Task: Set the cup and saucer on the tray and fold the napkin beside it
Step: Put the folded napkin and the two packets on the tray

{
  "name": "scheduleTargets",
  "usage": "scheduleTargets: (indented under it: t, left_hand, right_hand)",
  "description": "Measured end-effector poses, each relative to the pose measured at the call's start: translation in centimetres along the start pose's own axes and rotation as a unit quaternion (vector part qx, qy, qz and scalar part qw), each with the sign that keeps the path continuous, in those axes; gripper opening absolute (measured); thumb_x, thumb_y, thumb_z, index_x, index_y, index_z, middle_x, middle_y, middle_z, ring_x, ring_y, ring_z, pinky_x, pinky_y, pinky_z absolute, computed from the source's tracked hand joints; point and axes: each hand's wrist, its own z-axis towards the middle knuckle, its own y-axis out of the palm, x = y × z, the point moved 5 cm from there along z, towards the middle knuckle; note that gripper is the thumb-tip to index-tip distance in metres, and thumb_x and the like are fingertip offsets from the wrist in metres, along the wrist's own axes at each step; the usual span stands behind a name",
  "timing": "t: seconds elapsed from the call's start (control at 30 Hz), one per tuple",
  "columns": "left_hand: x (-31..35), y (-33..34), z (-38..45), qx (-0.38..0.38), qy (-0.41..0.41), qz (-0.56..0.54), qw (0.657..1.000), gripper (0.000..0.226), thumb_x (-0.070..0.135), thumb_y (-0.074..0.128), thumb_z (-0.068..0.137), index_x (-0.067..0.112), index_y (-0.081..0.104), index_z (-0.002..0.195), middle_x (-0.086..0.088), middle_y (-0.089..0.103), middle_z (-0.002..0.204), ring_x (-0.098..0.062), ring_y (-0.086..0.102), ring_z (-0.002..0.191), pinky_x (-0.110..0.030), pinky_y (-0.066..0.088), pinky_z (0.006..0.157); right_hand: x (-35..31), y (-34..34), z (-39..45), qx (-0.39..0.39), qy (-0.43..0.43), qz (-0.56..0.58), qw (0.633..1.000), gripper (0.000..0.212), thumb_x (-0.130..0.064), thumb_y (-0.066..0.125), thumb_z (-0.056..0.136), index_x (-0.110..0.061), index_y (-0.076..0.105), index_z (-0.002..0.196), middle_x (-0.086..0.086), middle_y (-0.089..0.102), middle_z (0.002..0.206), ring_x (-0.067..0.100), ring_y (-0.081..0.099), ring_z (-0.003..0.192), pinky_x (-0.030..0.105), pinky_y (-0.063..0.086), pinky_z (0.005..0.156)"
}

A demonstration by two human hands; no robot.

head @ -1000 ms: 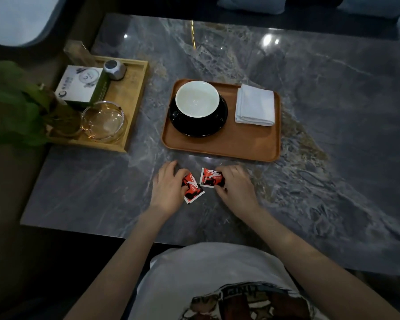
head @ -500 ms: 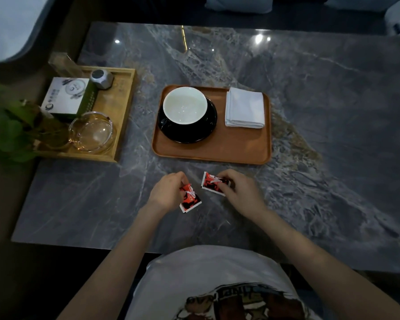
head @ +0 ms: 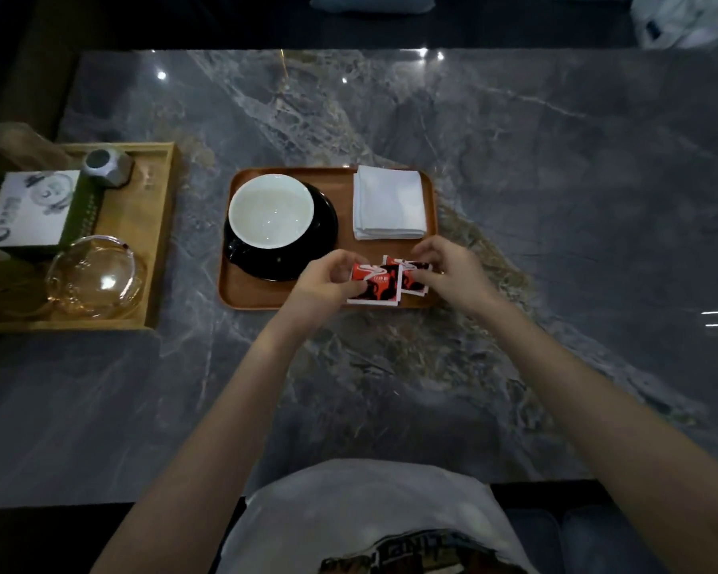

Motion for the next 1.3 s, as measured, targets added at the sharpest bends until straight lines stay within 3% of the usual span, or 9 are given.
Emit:
scheduleTargets:
  t: [0.07,0.2,0.33,0.43,0.6,0.73,0.87,1.1,1.3]
  left_hand:
    - [0.3,0.7,1.1,0.007,-0.016,0.010,1.000,0.019,-0.001,0.060,0.083,0.012,0.057,0.095,0.000,0.059,0.078,-0.004,0.056,0.070,-0.008,0.045,0.055]
    - [0.3,1.5,2.9,0.003,-0.013,0.045,0.999,0.016,0.000,0.060,0.083,0.010,0.060,0.096,0.006,0.058,0.073,-0.004,0.054,0.068,-0.010,0.046,0.056]
    - [-0.3,1.8,4.0,0.006,-0.009,0.110,0.994,0.015,0.005,0.064,0.081,0.015,0.060,0.091,0.003,0.061,0.079,-0.007,0.056,0.073,-0.020,0.045,0.065]
    - [-1.0,2.1,4.4,0.001,-0.010,0.133,0.991,0.017,0.003,0.065,0.079,0.014,0.060,0.091,-0.004,0.063,0.088,-0.015,0.058,0.084,-0.028,0.047,0.074]
    - [-1.9,2.5,5.0,0.018,-0.016,0.182,0.983,0.023,0.006,0.069,0.076,0.010,0.064,0.099,-0.008,0.068,0.094,-0.015,0.059,0.083,-0.026,0.046,0.079]
    - [-2.1,2.9,5.2,0.028,-0.006,0.221,0.975,0.028,0.010,0.071,0.074,0.008,0.066,0.101,-0.010,0.071,0.097,-0.013,0.060,0.080,-0.022,0.044,0.076]
    - [-2.0,3.0,5.3,0.040,0.033,0.310,0.949,0.028,0.020,0.072,0.073,0.011,0.068,0.099,-0.012,0.068,0.097,-0.023,0.063,0.088,-0.032,0.047,0.078]
    - [-1.9,3.5,5.3,0.006,0.045,0.358,0.933,0.038,0.028,0.072,0.074,0.027,0.065,0.111,-0.003,0.053,0.094,-0.022,0.058,0.089,-0.031,0.044,0.079]
    - [-1.8,3.4,5.2,0.015,0.045,0.355,0.934,0.038,0.026,0.072,0.075,0.025,0.065,0.112,-0.001,0.049,0.091,-0.023,0.056,0.088,-0.027,0.038,0.074]
  right_hand:
    - [0.4,0.1,0.4,-0.010,-0.004,-0.040,0.999,0.019,-0.020,0.069,0.080,-0.027,0.054,0.090,0.003,0.063,0.101,0.016,0.059,0.092,0.030,0.046,0.075]
    - [1.1,0.6,1.1,-0.023,-0.008,-0.115,0.993,0.021,-0.025,0.068,0.079,-0.021,0.061,0.098,0.005,0.053,0.092,0.024,0.055,0.091,0.031,0.042,0.073]
    - [0.6,0.9,1.3,-0.011,-0.059,-0.181,0.982,0.029,-0.024,0.066,0.080,-0.012,0.064,0.106,0.010,0.063,0.101,0.025,0.047,0.100,0.030,0.032,0.072]
    - [0.5,0.8,1.2,-0.019,-0.062,-0.157,0.985,0.024,-0.017,0.058,0.086,-0.012,0.066,0.108,0.009,0.065,0.104,0.023,0.046,0.100,0.027,0.031,0.076]
    - [0.2,0.2,0.9,-0.031,-0.055,-0.090,0.994,0.043,0.005,0.042,0.079,-0.013,0.068,0.109,0.010,0.068,0.112,0.024,0.051,0.109,0.028,0.037,0.089]
    - [0.2,0.4,0.8,-0.046,-0.052,-0.094,0.993,0.029,-0.009,0.054,0.083,-0.012,0.066,0.110,0.009,0.066,0.112,0.023,0.052,0.110,0.030,0.040,0.091]
    - [0.1,0.4,0.4,-0.038,-0.081,-0.145,0.985,0.030,-0.025,0.068,0.080,-0.016,0.065,0.108,0.006,0.065,0.109,0.020,0.052,0.105,0.031,0.039,0.087]
    - [-0.2,0.3,0.0,-0.015,-0.079,-0.153,0.985,0.030,-0.013,0.068,0.078,-0.015,0.063,0.108,0.005,0.065,0.113,0.020,0.053,0.107,0.032,0.041,0.090]
    - [-0.4,0.6,-0.5,-0.007,-0.088,-0.198,0.976,0.030,-0.016,0.065,0.081,-0.013,0.062,0.111,0.009,0.060,0.114,0.026,0.049,0.109,0.038,0.040,0.091]
